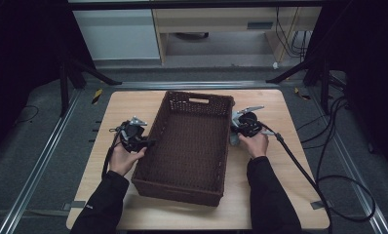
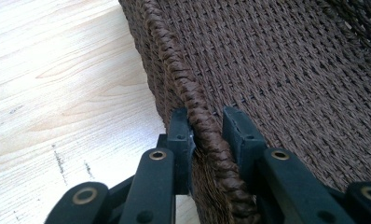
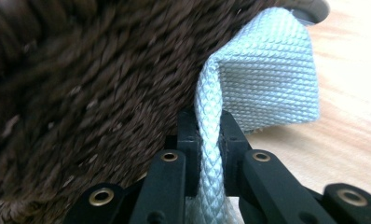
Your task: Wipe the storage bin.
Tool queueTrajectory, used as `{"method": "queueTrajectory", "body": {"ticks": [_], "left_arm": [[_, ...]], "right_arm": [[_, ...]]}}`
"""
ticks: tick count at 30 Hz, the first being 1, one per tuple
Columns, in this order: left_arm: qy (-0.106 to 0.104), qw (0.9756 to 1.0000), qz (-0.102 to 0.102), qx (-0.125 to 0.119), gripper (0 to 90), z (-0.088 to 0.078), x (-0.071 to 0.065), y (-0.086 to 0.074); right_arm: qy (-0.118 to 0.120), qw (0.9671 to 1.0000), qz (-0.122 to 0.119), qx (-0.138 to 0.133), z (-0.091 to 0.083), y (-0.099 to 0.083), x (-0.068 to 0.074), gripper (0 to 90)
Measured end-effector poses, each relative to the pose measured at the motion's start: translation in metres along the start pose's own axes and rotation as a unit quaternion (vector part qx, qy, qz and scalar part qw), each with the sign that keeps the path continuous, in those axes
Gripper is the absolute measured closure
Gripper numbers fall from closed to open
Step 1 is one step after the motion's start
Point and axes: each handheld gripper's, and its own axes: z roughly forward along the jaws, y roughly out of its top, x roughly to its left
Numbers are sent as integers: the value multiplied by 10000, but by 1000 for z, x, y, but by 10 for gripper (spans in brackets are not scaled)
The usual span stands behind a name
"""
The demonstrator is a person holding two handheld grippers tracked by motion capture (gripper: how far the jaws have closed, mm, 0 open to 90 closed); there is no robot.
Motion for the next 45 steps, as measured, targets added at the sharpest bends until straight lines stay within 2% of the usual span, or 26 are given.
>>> {"method": "queueTrajectory", "body": {"ticks": [2, 4, 9, 12, 15, 23, 28, 31, 34, 38, 41, 45], "left_arm": [[14, 10000, 9, 6, 729, 1, 0, 1], [55, 10000, 35, 28, 729, 2, -1, 3], [144, 9999, 68, 65, 729, 5, -2, 7], [183, 9998, 61, 65, 729, 6, -2, 9], [179, 9998, 55, 72, 729, 8, -2, 11], [277, 9995, 66, 98, 694, 7, -3, 12], [266, 9996, 54, 102, 640, 0, -6, 12], [262, 9996, 92, 92, 604, -9, -11, 10], [323, 9993, 140, 104, 595, -14, -16, 6], [338, 9990, 219, 194, 600, -16, -23, -2], [379, 9990, 118, 192, 657, -17, -22, -5], [305, 9991, 62, 271, 718, -11, -20, -8]], "right_arm": [[26, 10000, -20, -18, -1, 0, 1, 830], [69, 9999, -6, -149, -7, 3, 3, 830], [63, 9977, -161, -655, -39, 22, 7, 831], [24, 9968, -225, -761, -49, 29, 8, 831], [11, 9972, -244, -704, -49, 27, 9, 831], [24, 9996, -268, -103, -18, -3, 12, 831], [106, 9996, -259, 23, -13, -10, 17, 831], [119, 9995, -291, -52, -20, -9, 19, 831], [141, 9989, -290, -345, -38, -2, 20, 830], [138, 9968, -414, -663, -61, 5, 24, 831], [129, 9964, -505, -665, -67, 5, 29, 830], [152, 9970, -525, -548, -62, -2, 33, 831]]}}
